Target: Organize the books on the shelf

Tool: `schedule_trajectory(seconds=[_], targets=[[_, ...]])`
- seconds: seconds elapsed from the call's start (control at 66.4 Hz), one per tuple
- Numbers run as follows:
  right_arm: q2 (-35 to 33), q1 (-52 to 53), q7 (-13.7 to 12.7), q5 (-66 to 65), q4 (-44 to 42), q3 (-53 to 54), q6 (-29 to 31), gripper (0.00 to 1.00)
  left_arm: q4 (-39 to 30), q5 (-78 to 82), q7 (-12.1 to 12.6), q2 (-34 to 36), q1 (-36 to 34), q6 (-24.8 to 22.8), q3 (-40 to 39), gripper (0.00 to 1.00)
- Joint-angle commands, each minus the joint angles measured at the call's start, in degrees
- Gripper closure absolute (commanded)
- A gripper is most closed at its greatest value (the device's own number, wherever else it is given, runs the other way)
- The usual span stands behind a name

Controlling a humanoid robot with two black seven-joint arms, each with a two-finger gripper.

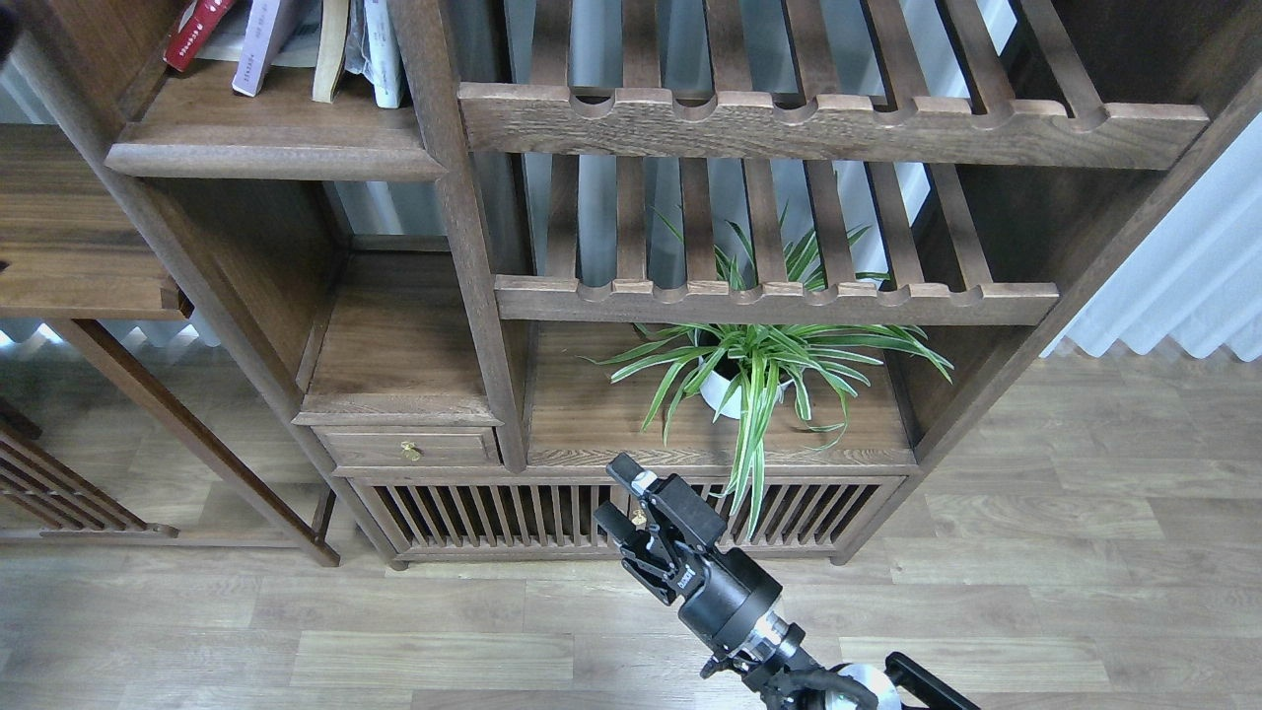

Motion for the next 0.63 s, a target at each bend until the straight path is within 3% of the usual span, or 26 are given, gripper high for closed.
schedule_trajectory(seconds=[0.0,0.09,0.166,0.617], targets=[[-0.12,0.03,0.0,0.0,0.59,2.07,0.0,0.01,-0.44,-0.24,2.42,2.62,6.35,0.0,0.22,0.08],[-0.29,0.38,0.0,-0.18,0.86,3.57,0.0,0.01,-0.44,-0.24,6.9,3.06,11.62,0.0,0.13,0.08],[-0.64,0.73,0.0,-0.26,1.12,4.27,0.0,0.01,-0.44,-0.24,8.66,2.36,13.73,0.0,0.3,0.08],[-3.81,2.67,0.08,-0.26,6.22,5.77,0.0,0.01,-0.35,-0.33,9.02,-23.57,27.27,0.0,-1.98,0.08]])
